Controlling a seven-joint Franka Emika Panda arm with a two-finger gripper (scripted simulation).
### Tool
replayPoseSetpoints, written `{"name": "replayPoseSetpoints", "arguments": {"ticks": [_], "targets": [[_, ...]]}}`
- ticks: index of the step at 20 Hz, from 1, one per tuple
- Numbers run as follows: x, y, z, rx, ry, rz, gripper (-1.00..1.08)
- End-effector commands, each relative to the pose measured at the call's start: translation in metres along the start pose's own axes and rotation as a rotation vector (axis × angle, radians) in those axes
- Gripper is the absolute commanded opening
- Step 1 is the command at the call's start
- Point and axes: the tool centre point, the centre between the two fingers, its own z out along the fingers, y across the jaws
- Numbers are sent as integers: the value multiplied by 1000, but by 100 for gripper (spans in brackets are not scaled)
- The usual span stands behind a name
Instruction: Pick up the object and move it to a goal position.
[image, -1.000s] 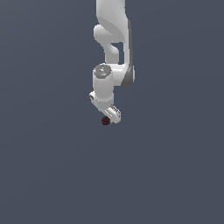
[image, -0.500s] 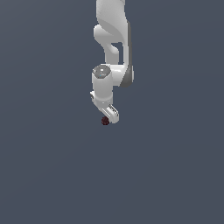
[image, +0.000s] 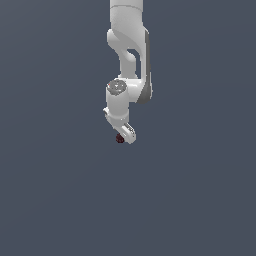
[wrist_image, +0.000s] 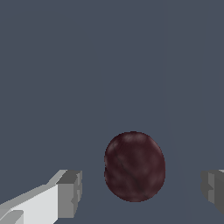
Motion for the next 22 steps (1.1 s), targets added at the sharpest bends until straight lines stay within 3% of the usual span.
{"name": "replayPoseSetpoints", "arguments": {"ticks": [1, 9, 10, 22], "targets": [[0, 1, 12, -1, 0, 1, 100], [0, 0, 29, 0, 0, 3, 100], [0, 0, 29, 0, 0, 3, -100], [-1, -1, 28, 1, 0, 2, -100]]}}
